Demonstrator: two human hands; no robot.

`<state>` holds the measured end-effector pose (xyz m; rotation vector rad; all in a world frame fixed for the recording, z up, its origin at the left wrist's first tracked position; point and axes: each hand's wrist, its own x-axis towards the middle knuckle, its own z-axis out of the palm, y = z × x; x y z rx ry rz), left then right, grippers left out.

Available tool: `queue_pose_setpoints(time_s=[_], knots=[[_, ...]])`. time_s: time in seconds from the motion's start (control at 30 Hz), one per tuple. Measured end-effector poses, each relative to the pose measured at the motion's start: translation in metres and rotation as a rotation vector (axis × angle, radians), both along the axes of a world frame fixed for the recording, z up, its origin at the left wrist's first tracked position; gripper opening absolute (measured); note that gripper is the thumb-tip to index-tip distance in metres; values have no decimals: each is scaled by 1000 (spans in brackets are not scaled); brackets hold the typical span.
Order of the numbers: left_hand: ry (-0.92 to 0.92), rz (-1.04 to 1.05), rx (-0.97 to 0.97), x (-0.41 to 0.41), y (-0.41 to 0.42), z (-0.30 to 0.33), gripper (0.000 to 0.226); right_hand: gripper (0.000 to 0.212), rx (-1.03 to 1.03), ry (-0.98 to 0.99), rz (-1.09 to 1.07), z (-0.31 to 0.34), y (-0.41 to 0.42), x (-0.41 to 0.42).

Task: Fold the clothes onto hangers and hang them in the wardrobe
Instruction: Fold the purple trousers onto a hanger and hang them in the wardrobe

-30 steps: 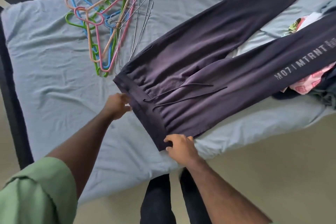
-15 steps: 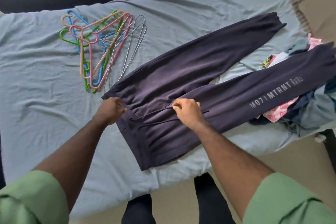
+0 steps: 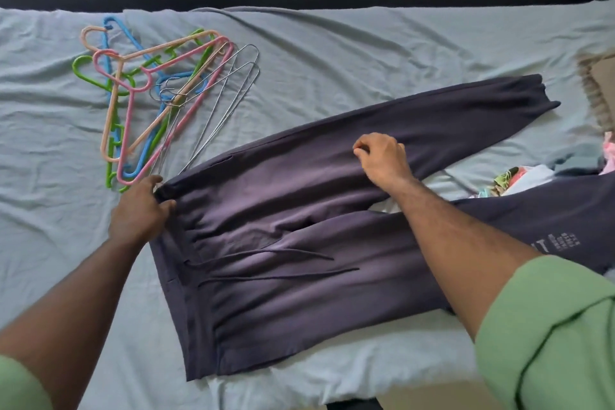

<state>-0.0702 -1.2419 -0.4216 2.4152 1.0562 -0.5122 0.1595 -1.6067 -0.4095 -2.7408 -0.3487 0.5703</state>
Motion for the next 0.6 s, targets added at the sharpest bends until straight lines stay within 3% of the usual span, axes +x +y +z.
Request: queue_pose_setpoints(time_s=[0.17,0.23,0.33,0.4,0.6], knots=[[43,49,67,8,2,-7,39,19,60,40,10,-18,7,53],[69,46,124,9,4,-11,29,33,64,98,24,-28,13,69],[104,33,177,9,6,-14,27,65,-84,217,177,-37,23,82],[99,35,183,7,5,-14,24,71,-229,233,247,-38,29,86],[13,31,162,-9,-4,5,17,25,-511,-93,421,-26,28,92]])
